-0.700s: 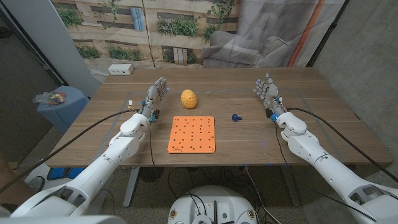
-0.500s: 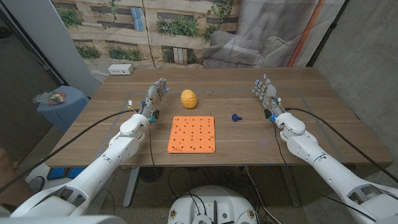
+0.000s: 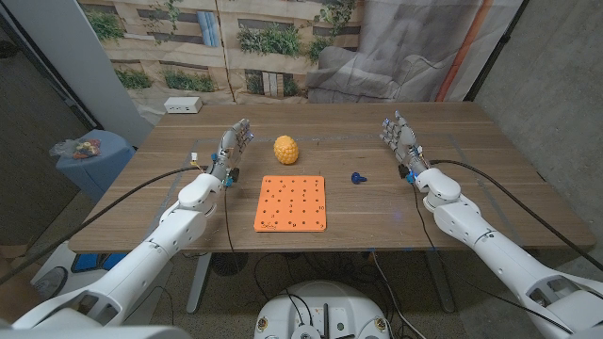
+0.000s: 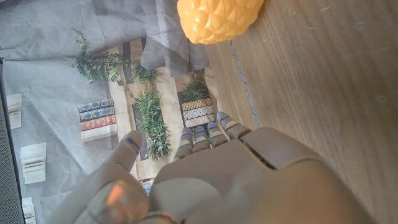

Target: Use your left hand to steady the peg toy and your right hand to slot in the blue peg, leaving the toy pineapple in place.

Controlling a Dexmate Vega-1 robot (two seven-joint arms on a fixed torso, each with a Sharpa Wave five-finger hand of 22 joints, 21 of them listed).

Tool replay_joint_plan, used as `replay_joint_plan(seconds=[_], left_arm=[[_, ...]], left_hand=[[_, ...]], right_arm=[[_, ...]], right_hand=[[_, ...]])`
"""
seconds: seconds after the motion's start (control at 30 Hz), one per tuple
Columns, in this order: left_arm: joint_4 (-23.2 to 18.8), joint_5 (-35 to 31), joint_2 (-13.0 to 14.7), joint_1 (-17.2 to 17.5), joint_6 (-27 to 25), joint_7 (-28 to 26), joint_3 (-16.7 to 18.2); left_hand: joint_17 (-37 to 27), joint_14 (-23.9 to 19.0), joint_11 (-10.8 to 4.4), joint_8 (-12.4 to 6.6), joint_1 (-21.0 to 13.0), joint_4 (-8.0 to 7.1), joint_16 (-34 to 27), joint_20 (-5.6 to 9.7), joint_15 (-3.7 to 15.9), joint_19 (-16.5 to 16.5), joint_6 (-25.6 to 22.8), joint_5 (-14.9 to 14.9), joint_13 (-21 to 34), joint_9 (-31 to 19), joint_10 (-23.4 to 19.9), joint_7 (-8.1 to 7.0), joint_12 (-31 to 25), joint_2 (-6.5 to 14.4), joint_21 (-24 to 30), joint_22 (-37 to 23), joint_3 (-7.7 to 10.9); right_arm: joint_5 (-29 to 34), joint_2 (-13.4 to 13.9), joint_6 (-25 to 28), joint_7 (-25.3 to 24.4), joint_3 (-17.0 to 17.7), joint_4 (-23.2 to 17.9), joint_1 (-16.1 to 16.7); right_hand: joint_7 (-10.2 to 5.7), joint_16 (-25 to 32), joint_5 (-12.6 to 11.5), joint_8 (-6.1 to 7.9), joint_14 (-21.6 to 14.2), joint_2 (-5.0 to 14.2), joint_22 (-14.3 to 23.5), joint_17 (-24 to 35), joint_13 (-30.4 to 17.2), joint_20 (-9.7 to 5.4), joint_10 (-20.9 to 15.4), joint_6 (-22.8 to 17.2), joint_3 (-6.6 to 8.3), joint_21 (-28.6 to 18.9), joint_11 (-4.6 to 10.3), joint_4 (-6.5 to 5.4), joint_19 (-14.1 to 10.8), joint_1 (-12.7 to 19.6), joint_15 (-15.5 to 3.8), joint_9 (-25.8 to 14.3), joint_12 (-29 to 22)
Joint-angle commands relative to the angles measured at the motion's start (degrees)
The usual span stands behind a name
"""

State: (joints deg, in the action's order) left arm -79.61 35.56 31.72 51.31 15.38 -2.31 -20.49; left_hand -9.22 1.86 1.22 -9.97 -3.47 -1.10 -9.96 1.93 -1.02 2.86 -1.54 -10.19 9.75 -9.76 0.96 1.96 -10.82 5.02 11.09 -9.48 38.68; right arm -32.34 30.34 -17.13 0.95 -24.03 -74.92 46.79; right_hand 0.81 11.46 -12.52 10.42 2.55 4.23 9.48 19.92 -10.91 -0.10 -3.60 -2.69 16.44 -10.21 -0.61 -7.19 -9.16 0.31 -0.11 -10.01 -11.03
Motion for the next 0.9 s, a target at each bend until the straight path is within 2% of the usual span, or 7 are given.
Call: replay_joint_plan(seconds=[0.03,0.47,0.57,0.7,0.9], left_arm=[[-2.87,-0.36,0.97,2.02,-1.12,-1.98,0.61],[-1.27,-0.93,0.18,0.95,-0.62,-2.17,0.31],[-0.36,-0.21,-0.35,0.55,-0.33,-1.38,0.34],[-0.09,-0.44,-0.02,0.1,-1.12,-1.34,0.15],[-0.28,-0.47,-0.16,0.0,-1.66,-2.18,0.22]], left_hand=[[-0.28,0.16,-0.18,-0.36,-0.23,0.49,-0.16,2.31,0.25,0.52,-0.11,-0.23,0.17,-0.09,-0.02,-0.01,-0.15,3.02,0.19,-0.22,0.04],[-0.27,-0.33,-0.49,-0.43,-0.46,1.11,-0.25,2.41,0.64,0.88,-0.38,-0.19,0.17,-0.09,-0.46,-0.25,-0.25,3.11,0.21,-0.23,0.22],[-0.26,-0.65,-0.67,-0.54,-0.59,1.41,-0.31,2.57,0.82,1.25,-0.74,-0.17,0.17,-0.1,-0.79,-0.4,-0.33,3.16,0.3,-0.23,0.32],[-0.25,-0.96,-0.68,-0.56,-0.72,1.69,-0.36,2.67,0.94,1.56,-0.9,-0.16,0.17,-0.1,-1.12,-0.46,-0.4,3.24,0.35,-0.23,0.41],[-0.25,-1.35,-0.8,-0.61,-0.88,2.03,-0.4,2.76,1.06,1.93,-1.19,-0.14,0.17,-0.11,-1.54,-0.5,-0.47,3.35,0.41,-0.24,0.55]], right_arm=[[6.8,4.12,3.64,-3.4,-1.34,-5.63,0.85],[14.9,9.07,3.84,-5.21,-2.35,-10.46,2.07],[18.35,10.22,2.95,-6.54,-2.64,-11.19,2.39],[20.52,11.03,2.65,-7.6,-2.49,-12.15,3.04],[24.4,13.29,4.08,-8.36,-2.42,-14.49,3.43]], right_hand=[[-1.14,0.25,-0.27,0.39,-0.07,-0.07,0.11,-0.2,-0.11,-0.27,-0.71,-0.33,0.15,-0.51,-0.02,0.67,-0.48,0.8,-0.31,-0.19,-0.31],[-2.21,0.38,-0.36,0.48,-1.24,-0.64,0.09,-1.22,-0.05,-0.15,-1.66,-0.71,0.43,-0.48,0.31,2.12,-0.53,2.31,-0.58,-0.2,-0.53],[-2.14,0.36,-0.34,0.49,-1.3,-0.83,0.09,-1.38,-0.05,-0.14,-1.75,-0.73,0.45,-0.43,0.38,2.41,-0.4,2.56,-0.55,-0.2,-0.54],[-3.46,0.27,-0.24,0.41,-1.38,-1.36,0.08,-1.9,-0.1,0.06,-2.68,-0.43,0.62,-0.38,0.18,3.51,-0.25,3.54,-0.38,-0.21,-0.82],[-3.57,0.18,-0.15,0.49,-1.3,-1.75,0.08,-2.26,-0.15,0.38,-2.5,-0.46,0.79,-0.28,0.21,4.42,0.1,4.36,-0.24,-0.22,-0.69]])
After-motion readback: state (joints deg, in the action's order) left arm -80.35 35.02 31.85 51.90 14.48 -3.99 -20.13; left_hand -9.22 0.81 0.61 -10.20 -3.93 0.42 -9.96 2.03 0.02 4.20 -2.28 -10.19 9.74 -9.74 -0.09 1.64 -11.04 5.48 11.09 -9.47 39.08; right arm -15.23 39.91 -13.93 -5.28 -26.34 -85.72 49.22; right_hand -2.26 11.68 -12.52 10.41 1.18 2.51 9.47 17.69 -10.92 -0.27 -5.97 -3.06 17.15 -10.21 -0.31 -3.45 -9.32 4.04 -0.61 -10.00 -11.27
